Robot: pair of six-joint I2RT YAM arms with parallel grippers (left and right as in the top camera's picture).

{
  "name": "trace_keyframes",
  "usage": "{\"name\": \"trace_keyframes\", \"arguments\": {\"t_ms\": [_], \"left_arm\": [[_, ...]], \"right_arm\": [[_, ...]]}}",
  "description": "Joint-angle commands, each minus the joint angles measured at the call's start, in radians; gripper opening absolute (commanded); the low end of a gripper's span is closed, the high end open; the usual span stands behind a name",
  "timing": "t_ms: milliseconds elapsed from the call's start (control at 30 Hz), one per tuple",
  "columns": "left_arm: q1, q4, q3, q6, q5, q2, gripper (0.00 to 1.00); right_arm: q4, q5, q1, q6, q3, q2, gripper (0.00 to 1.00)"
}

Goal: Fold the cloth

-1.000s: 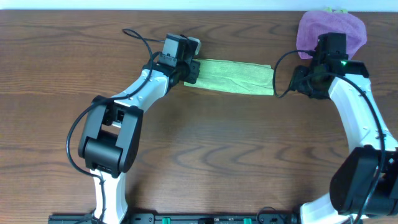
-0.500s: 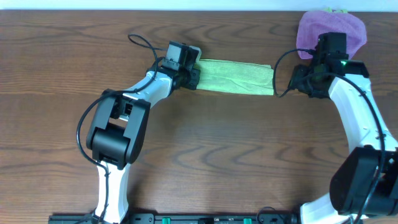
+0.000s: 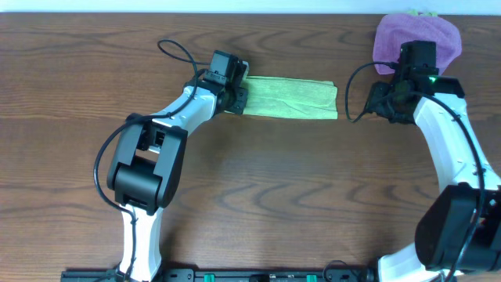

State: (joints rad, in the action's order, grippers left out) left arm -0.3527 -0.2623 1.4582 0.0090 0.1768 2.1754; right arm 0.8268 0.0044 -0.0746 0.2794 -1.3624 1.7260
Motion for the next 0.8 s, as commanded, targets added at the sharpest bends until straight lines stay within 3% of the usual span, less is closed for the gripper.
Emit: {"name": "trace_keyframes", "arguments": {"t_ms": [0,133,267,400,467,600,767], "left_arm": [[0.043,-0.051,-0.025,0.036,-0.08,0.026,0.06],[0.067,-0.074,-0.025,0.059,-0.08,0.026,0.06],[0.079,-0.071,-0.025,0.059,-0.072,0.026,0.05],[0.079,-0.07,-0.025,0.058,-0.068,0.026,0.06],[0.079,-0.069,-0.025,0.058,-0.047,0.026,0.05],[0.079,-0.069,-0.025,0.055,-0.021,0.026,0.06],[0.079,-0.069,-0.025,0.055,-0.019,0.026,0.06]], "right_arm": [[0.003,0.022,0.003,-0.008,-0.009,-0.005,0.53],[-0.027,-0.014,0.003,-0.008,0.032,0.003,0.55],[-0.136,-0.212,0.003,-0.036,0.085,0.059,0.61],[-0.24,-0.446,-0.004,-0.042,0.097,0.151,0.85],[-0.309,-0.597,-0.013,-0.041,0.097,0.203,0.85],[-0.385,-0.736,-0.018,-0.013,0.097,0.286,0.75],[-0.417,-0.78,-0.018,0.004,0.097,0.349,0.79]]}}
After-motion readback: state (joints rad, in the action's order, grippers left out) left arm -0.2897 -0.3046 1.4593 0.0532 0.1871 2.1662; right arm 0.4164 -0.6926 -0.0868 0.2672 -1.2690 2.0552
